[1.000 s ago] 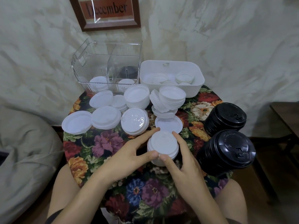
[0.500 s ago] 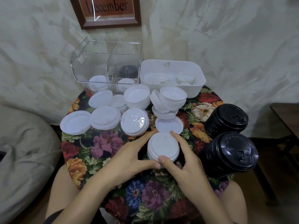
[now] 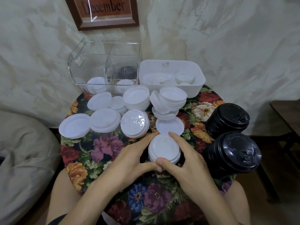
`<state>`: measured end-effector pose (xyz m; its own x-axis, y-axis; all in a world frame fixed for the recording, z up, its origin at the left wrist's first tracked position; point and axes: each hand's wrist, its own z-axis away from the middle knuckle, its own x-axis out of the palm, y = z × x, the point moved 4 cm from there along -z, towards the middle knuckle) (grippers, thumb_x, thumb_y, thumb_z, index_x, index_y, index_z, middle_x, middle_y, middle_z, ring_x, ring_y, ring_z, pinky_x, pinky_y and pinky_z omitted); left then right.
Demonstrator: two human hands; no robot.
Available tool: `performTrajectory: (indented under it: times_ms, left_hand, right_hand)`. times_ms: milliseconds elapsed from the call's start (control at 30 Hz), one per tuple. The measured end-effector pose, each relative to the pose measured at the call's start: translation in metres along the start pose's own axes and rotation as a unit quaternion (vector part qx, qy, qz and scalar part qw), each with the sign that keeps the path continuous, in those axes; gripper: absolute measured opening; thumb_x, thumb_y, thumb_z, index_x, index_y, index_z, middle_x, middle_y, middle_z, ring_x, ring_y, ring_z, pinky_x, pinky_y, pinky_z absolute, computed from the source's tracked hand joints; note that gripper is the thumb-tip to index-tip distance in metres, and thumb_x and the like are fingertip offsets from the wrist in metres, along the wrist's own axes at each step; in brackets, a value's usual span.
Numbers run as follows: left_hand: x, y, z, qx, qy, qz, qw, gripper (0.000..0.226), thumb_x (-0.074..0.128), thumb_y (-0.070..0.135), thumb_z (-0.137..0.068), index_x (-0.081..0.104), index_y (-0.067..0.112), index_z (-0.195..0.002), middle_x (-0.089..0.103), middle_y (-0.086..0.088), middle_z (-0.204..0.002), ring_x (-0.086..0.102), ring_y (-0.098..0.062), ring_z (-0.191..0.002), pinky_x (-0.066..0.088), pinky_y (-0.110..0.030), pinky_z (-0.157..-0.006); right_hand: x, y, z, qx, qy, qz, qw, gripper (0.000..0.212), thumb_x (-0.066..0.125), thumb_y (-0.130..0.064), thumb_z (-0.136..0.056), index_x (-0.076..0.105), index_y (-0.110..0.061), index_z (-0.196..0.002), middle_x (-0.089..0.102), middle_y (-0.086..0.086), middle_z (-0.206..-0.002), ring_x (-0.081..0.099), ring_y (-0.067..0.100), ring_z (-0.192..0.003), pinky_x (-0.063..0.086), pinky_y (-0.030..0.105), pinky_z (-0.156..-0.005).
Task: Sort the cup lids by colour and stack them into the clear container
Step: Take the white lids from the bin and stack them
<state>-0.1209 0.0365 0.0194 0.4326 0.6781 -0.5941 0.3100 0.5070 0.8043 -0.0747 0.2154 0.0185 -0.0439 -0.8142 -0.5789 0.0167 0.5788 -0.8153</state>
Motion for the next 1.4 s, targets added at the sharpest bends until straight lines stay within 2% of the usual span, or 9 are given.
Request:
performTrajectory:
  times_ms: [100, 233, 333, 433, 600, 833, 1067, 1267, 1400]
  left_hand:
    - [-0.001, 0.001, 0.000, 0.005, 0.003, -0.014, 1.000, 0.086, 0.083, 0.040, -0.082, 0.034, 0.056, -0.150, 0.044, 0.042, -0.145, 0.037, 0.017, -0.138, 0.037, -0.023, -0.114]
    - [0.000, 0.002, 0.002, 0.013, 0.004, -0.014, 1.000, 0.080, 0.081, 0.038, -0.086, 0.035, 0.055, -0.150, 0.047, 0.040, -0.144, 0.042, 0.014, -0.136, 0.041, -0.028, -0.113]
    - [-0.001, 0.003, 0.003, 0.014, 0.004, -0.007, 1.000, 0.076, 0.078, 0.037, -0.090, 0.034, 0.054, -0.151, 0.046, 0.040, -0.145, 0.042, 0.014, -0.136, 0.041, -0.028, -0.114]
    - [-0.001, 0.003, 0.003, 0.016, 0.003, -0.013, 1.000, 0.077, 0.077, 0.041, -0.089, 0.033, 0.055, -0.151, 0.043, 0.041, -0.147, 0.039, 0.015, -0.138, 0.039, -0.028, -0.115]
    - [-0.003, 0.003, 0.002, 0.009, -0.011, -0.018, 1.000, 0.081, 0.080, 0.046, -0.085, 0.032, 0.059, -0.149, 0.040, 0.044, -0.147, 0.035, 0.017, -0.139, 0.036, -0.026, -0.117]
    - [-0.002, 0.000, 0.002, 0.004, -0.004, -0.021, 1.000, 0.088, 0.083, 0.048, -0.082, 0.029, 0.060, -0.151, 0.035, 0.048, -0.148, 0.029, 0.021, -0.139, 0.031, -0.018, -0.117]
    - [-0.003, 0.005, 0.002, 0.015, -0.002, -0.017, 1.000, 0.081, 0.080, 0.051, -0.084, 0.035, 0.051, -0.151, 0.046, 0.038, -0.146, 0.041, 0.014, -0.137, 0.040, -0.028, -0.115]
    - [-0.013, 0.009, 0.000, 0.004, -0.051, 0.011, 0.999, 0.079, 0.080, 0.035, -0.088, 0.035, 0.058, -0.149, 0.041, 0.043, -0.147, 0.034, 0.017, -0.140, 0.034, -0.025, -0.118]
    - [-0.043, 0.012, -0.001, -0.007, -0.058, 0.121, 0.991, 0.055, 0.059, -0.002, -0.100, 0.060, 0.035, -0.141, 0.061, 0.025, -0.140, 0.053, 0.003, -0.134, 0.042, -0.027, -0.115]
  right_hand:
    - [0.001, -0.003, 0.002, 0.009, 0.012, 0.025, 1.000, 0.078, 0.074, -0.063, -0.079, 0.038, -0.055, -0.148, 0.041, -0.048, -0.122, 0.042, -0.012, -0.121, 0.040, 0.021, -0.096]
    - [0.009, -0.006, 0.005, 0.021, 0.038, 0.027, 0.999, 0.081, 0.072, -0.069, -0.076, 0.036, -0.054, -0.147, 0.041, -0.038, -0.128, 0.041, -0.007, -0.122, 0.039, 0.024, -0.095]
    - [0.014, -0.006, 0.006, 0.018, 0.034, 0.009, 0.999, 0.072, 0.070, -0.070, -0.076, 0.031, -0.066, -0.137, 0.039, -0.048, -0.125, 0.036, -0.014, -0.120, 0.034, 0.016, -0.091]
    - [0.011, 0.001, 0.008, 0.017, 0.006, -0.054, 0.998, 0.071, 0.068, -0.072, -0.077, 0.031, -0.070, -0.137, 0.039, -0.048, -0.138, 0.037, -0.018, -0.129, 0.037, 0.017, -0.101]
    - [0.005, 0.010, 0.011, 0.011, -0.027, -0.127, 0.992, 0.073, 0.074, -0.052, -0.088, 0.035, -0.060, -0.148, 0.040, -0.038, -0.149, 0.037, -0.013, -0.139, 0.038, 0.031, -0.116]
    - [0.003, 0.011, 0.005, -0.002, -0.033, -0.100, 0.994, 0.066, 0.073, -0.055, -0.085, 0.038, -0.066, -0.139, 0.040, -0.045, -0.142, 0.036, -0.018, -0.134, 0.040, 0.031, -0.111]
    - [0.008, 0.013, 0.010, -0.005, 0.024, -0.043, 0.999, 0.074, 0.071, -0.067, -0.080, 0.038, -0.056, -0.146, 0.040, -0.038, -0.147, 0.036, -0.008, -0.140, 0.039, 0.037, -0.114]
    - [0.014, 0.013, 0.012, -0.007, 0.041, -0.064, 0.997, 0.072, 0.072, -0.068, -0.080, 0.038, -0.062, -0.143, 0.037, -0.041, -0.148, 0.033, -0.011, -0.141, 0.037, 0.032, -0.115]
    - [0.016, 0.013, 0.012, -0.012, 0.049, -0.064, 0.997, 0.073, 0.066, -0.076, -0.076, 0.036, -0.064, -0.141, 0.034, -0.044, -0.147, 0.031, -0.012, -0.140, 0.035, 0.030, -0.113]
